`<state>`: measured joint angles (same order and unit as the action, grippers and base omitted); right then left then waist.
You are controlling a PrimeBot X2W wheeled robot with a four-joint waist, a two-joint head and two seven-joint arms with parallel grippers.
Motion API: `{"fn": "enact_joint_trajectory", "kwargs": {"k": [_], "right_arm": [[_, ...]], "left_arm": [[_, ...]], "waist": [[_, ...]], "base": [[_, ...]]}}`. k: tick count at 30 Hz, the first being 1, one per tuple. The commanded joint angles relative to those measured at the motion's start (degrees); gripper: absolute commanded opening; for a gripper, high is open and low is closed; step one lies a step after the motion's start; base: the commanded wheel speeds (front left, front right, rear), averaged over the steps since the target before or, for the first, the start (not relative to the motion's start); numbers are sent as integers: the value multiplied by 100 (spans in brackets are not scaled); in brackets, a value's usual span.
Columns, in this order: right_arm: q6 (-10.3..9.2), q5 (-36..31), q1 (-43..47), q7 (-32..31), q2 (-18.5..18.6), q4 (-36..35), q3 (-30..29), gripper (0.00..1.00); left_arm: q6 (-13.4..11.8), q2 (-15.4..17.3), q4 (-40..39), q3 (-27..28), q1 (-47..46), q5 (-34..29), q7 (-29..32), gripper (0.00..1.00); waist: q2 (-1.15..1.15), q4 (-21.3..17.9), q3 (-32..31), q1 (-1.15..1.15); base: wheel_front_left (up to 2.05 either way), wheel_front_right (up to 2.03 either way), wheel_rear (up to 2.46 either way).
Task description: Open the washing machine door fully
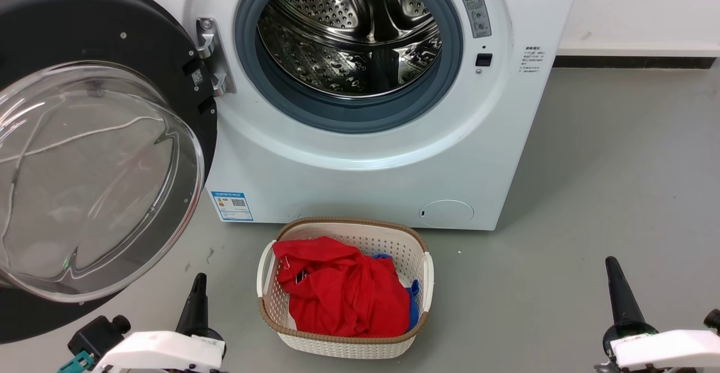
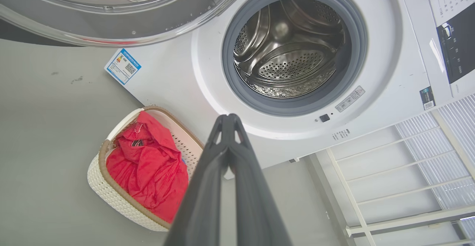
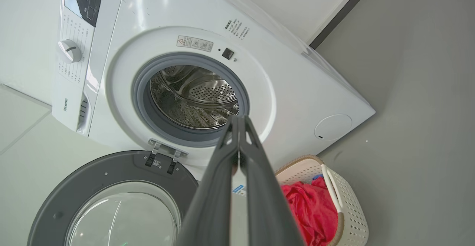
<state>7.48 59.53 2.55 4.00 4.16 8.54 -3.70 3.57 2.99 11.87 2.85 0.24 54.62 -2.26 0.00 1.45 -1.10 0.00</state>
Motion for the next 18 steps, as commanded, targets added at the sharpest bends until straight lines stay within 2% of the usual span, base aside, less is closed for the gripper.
{"fn": "enact_joint_trajectory", "kwargs": {"k": [1, 6, 18], "right_arm": [[2, 201, -151, -38, 44, -14, -3, 0], [2, 638, -253, -156, 45, 59, -10, 0], [2, 1270, -404, -317, 43, 168, -26, 0]], "left_arm": [[51, 9, -35, 40, -153, 197, 39, 0], [103, 7, -2, 85, -230, 678, 158, 0], [168, 3, 49, 151, -337, 1371, 319, 0]], "waist": [[0, -4, 3, 0], [0, -18, 16, 0], [0, -41, 37, 0]], "base": [[0, 0, 0], [0, 0, 0], [0, 0, 0]]}}
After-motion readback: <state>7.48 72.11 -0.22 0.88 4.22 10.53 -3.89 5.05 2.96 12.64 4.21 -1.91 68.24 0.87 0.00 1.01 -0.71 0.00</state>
